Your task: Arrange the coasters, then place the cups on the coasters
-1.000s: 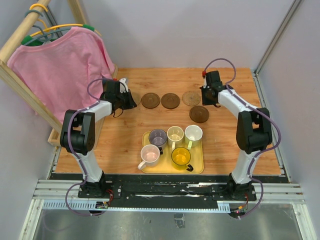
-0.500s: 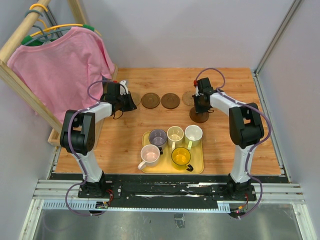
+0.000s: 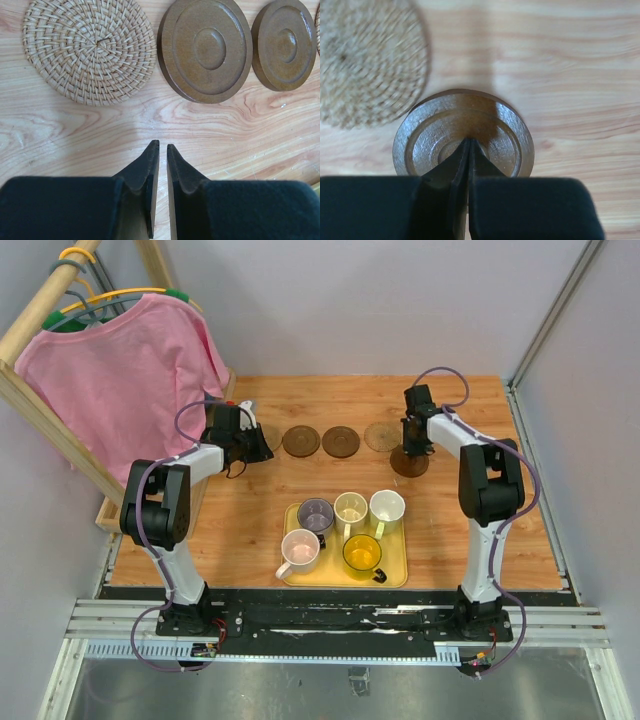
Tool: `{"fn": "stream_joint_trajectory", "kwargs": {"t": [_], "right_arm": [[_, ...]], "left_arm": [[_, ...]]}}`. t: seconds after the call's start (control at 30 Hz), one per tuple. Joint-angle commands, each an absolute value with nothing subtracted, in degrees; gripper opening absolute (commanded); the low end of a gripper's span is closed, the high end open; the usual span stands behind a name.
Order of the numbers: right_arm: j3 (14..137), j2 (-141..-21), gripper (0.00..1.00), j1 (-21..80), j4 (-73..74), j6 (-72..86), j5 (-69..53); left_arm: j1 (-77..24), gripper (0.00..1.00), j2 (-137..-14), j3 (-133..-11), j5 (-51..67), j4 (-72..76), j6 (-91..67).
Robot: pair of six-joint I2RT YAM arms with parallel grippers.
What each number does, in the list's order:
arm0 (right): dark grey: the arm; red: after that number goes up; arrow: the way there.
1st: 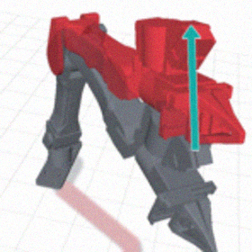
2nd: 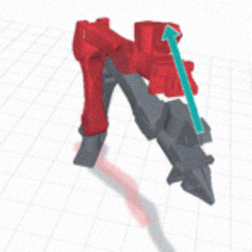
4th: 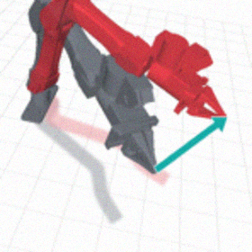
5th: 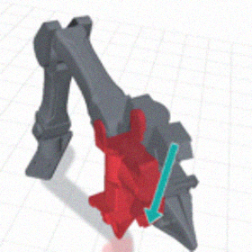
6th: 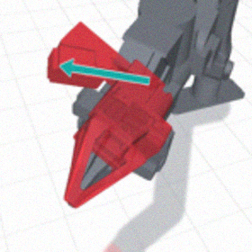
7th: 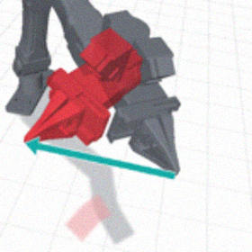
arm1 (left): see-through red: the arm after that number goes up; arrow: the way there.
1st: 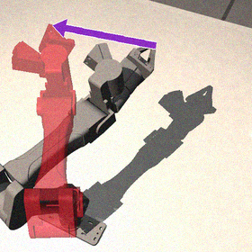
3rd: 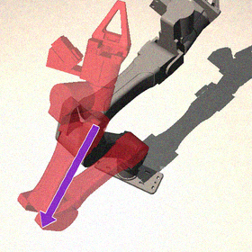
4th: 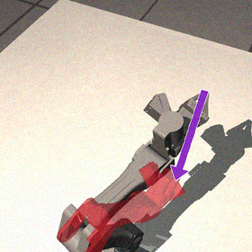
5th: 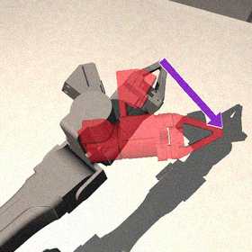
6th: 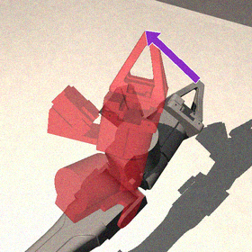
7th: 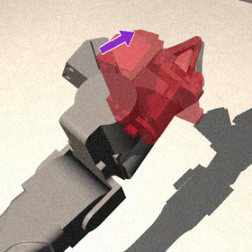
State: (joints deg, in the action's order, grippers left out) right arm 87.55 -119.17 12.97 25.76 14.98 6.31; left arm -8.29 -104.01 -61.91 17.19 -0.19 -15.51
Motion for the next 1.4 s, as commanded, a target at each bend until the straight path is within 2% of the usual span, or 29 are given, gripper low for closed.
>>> {"fn": "stream_joint_trajectory", "kwargs": {"t": [0.0, 0.57, 0.83, 1.07, 1.37], "right_arm": [[90.8, -124.4, 0.01, 8.4, 30.5, 15.1, 10.9], [115.5, -138.2, 0.01, 6.0, 36.0, 14.1, 9.9], [111.4, -132.2, 0.02, 6.3, 31.9, 12.1, 9.4], [106.4, -123.2, 0.09, 9.3, 27.8, 7.1, 9.6], [105.0, -123.1, 0.17, 14.8, 23.3, 0.8, -0.6]], "left_arm": [[-7.9, 0.17, -103.8, -62.7, 17.3, 0.3, -15.3], [-7.9, 0.17, -106.0, -67.0, 16.2, -2.4, -14.4], [-7.9, 0.18, -106.7, -68.3, 15.2, -2.5, -13.9], [-7.9, 0.18, -107.4, -69.2, 15.0, -0.9, -14.3], [-7.9, 0.18, -110.0, -71.5, 17.0, 0.3, -14.1]]}}
